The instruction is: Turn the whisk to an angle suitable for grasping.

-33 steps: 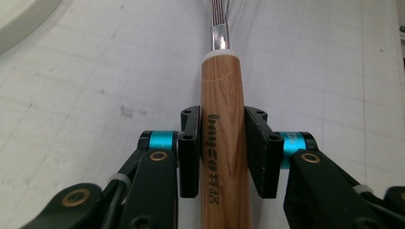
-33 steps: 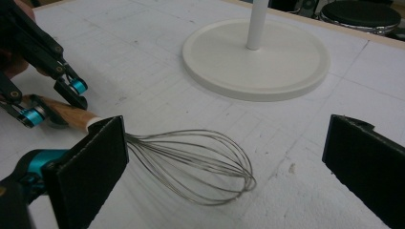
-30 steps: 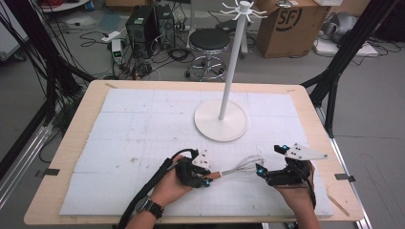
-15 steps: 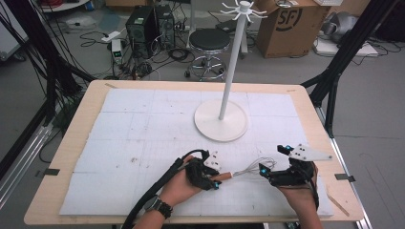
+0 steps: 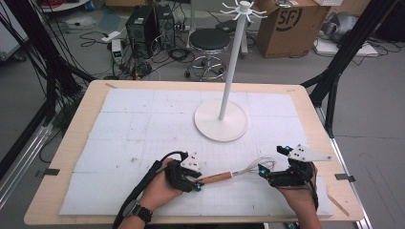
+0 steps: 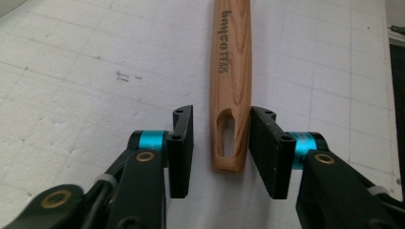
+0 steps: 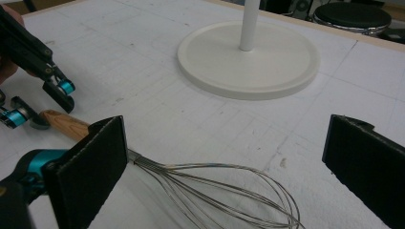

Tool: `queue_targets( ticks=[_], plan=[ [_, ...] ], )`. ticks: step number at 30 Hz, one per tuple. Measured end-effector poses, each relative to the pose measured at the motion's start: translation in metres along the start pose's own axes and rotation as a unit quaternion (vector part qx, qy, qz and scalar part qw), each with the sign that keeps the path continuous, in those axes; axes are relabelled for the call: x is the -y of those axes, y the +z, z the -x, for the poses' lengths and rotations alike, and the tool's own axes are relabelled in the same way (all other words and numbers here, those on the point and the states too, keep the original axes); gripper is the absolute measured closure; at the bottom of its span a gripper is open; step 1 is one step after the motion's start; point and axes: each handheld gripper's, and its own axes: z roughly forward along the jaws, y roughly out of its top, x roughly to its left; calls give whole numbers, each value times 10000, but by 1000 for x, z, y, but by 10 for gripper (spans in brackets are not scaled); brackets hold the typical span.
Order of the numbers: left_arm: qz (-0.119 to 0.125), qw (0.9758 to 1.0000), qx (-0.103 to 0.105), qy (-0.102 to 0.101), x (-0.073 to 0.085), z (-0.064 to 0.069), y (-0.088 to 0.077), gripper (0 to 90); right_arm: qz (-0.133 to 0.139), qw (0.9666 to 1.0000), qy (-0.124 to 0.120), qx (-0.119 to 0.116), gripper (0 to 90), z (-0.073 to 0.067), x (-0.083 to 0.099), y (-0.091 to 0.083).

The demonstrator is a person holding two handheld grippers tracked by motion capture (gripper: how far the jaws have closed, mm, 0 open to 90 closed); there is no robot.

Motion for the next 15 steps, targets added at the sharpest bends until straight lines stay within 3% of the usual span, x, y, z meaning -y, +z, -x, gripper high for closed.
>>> queue_targets(
  ticks=[1, 6, 15],
  plan=[
    [-5, 10000, -22, 31, -1, 0, 1, 695, 19, 10000, -29, 4, 5, 0, 0, 1],
    [-99, 9997, -42, 231, -10, 2, 7, 717, 24, 10000, -35, -17, 5, 0, -1, 2],
    [-125, 9991, -34, 409, -29, 2, 24, 719, 58, 10000, 25, -16, 6, 3, -1, 1]
  ],
)
